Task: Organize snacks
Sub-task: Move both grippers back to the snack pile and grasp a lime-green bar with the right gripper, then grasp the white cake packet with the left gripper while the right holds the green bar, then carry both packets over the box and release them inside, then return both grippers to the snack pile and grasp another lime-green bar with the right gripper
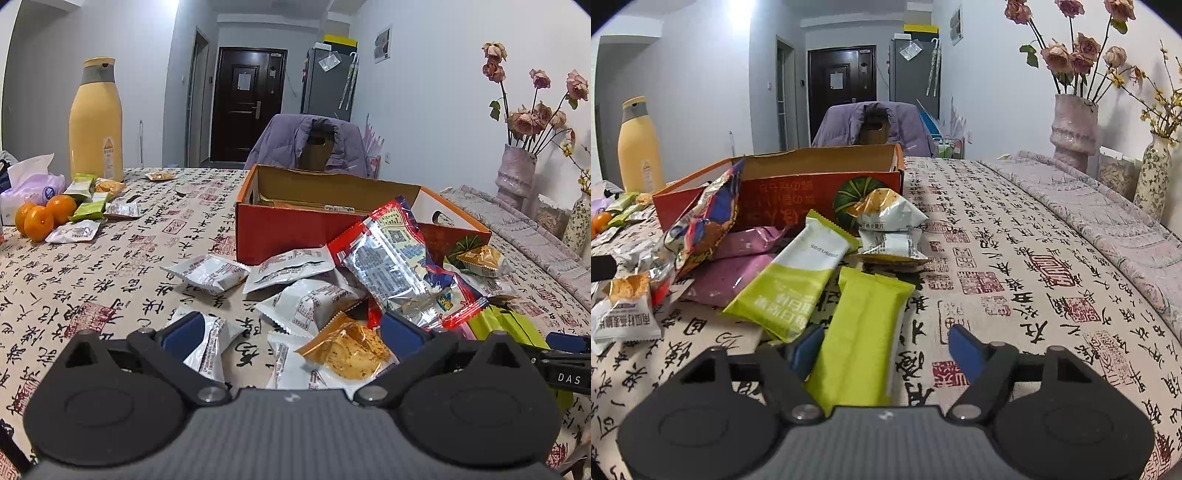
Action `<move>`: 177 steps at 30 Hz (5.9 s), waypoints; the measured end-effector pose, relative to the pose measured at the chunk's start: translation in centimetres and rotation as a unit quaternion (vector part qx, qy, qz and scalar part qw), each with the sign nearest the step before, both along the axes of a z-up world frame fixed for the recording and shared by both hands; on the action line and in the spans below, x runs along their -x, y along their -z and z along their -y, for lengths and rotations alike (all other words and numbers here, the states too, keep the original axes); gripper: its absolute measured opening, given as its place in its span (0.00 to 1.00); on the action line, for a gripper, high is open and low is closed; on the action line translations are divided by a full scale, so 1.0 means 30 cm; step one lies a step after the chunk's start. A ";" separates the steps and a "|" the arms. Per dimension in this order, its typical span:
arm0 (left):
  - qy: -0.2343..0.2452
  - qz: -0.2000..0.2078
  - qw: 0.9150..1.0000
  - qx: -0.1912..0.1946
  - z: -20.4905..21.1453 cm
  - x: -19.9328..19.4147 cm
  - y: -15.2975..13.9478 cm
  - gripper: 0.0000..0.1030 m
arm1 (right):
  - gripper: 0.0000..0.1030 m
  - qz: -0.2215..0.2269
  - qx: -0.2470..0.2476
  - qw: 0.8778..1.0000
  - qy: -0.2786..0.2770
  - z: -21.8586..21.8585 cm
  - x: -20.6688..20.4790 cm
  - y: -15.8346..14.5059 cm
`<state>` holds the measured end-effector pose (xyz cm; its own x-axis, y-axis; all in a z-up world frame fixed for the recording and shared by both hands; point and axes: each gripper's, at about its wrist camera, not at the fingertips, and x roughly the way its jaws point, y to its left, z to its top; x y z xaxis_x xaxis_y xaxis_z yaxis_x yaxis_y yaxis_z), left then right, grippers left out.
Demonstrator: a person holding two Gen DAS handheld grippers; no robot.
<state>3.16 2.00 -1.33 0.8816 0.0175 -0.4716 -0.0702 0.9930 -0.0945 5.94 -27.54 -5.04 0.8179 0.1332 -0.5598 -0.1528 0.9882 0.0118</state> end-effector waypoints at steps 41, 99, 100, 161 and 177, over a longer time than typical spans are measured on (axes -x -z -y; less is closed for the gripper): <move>0.026 -0.052 0.997 -0.047 0.128 -0.038 0.026 1.00 | 0.33 0.044 -0.065 0.996 -0.033 0.054 0.063 -0.039; 0.012 0.051 0.998 -0.041 0.027 -0.541 -0.329 0.60 | 0.33 0.127 -0.050 0.989 -0.064 -0.162 -0.492 -0.405; 0.010 0.049 0.998 -0.040 0.024 -0.562 -0.326 0.60 | 0.33 0.124 -0.048 0.989 -0.063 -0.171 -0.521 -0.404; -0.009 0.069 0.997 0.039 -0.051 -0.631 -0.283 1.00 | 1.00 0.100 -0.030 0.994 -0.039 -0.222 -0.605 -0.329; -0.019 0.084 0.996 0.012 -0.052 -0.359 -0.333 1.00 | 1.00 0.113 -0.029 0.992 -0.048 -0.174 -0.338 -0.372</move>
<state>13.93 3.57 8.66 0.9473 0.0434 -0.3174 -0.0897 0.9871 -0.1328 16.08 -22.32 6.13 0.9040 0.2429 -0.3519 -0.2511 0.9677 0.0227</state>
